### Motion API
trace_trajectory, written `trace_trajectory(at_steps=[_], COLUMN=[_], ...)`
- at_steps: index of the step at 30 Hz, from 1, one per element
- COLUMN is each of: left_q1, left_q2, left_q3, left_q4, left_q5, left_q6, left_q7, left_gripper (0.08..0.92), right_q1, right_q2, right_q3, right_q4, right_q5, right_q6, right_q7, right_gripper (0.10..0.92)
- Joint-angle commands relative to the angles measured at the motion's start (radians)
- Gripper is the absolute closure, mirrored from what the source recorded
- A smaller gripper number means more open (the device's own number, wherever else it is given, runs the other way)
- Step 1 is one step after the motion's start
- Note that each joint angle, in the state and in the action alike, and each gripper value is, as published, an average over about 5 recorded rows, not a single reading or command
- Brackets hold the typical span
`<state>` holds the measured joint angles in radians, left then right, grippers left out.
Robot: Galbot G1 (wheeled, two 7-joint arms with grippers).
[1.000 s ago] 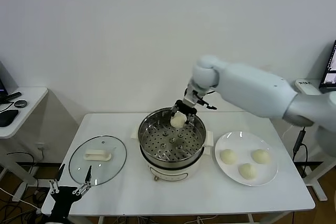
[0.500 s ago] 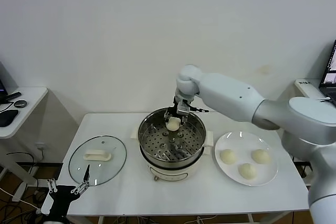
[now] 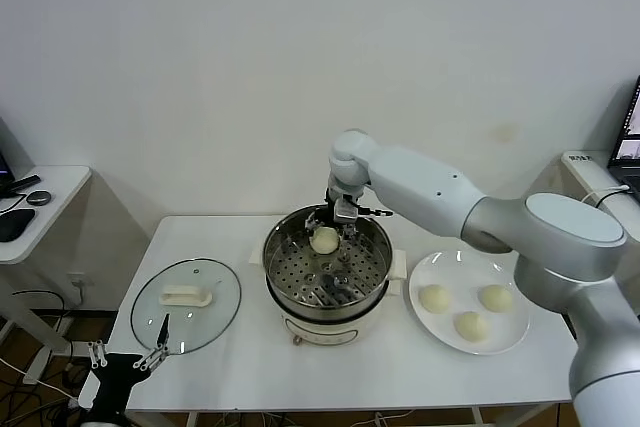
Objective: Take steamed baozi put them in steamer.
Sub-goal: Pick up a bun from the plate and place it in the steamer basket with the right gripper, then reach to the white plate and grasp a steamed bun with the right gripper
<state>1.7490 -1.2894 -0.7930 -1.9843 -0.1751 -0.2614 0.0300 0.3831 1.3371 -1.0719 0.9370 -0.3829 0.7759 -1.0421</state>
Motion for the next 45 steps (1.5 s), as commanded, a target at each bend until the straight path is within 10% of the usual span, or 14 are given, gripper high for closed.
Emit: trace_trajectory(at_steps=[1,10,22,45], left_q1=[0.000,0.004,-0.004,0.003], left_q2=[0.001,0.021,0.041,0.035], left_q3=[-0.001,-0.005,0.023,-0.015], left_q4=[-0.001,-0.018,-0.028,-0.015], left_q5=[0.000,-0.016,-0.008,0.007], left_q6=[0.000,0.013,0.081,0.075], left_q7=[0.000,-0.002,-0.025,-0.044], left_gripper=[0.177,0.177,0.177,0.177], right_q1=[0.041,0.311,0.339,-0.396], right_q2=[-0.025,-0.384,-0.825,-0.725], right_q3=[-0.008,-0.196,-0.254,0.222], right_q4=[0.056,0.478,0.774,0.408], right_q5=[0.081,0.597,0.620,0.309], right_q6=[-0.009,-0.642,-1.230,-1.045], right_q7=[-0.009,-0.137,-0.164,-0.056], right_gripper=[0.205,0.203,0.203,0.203])
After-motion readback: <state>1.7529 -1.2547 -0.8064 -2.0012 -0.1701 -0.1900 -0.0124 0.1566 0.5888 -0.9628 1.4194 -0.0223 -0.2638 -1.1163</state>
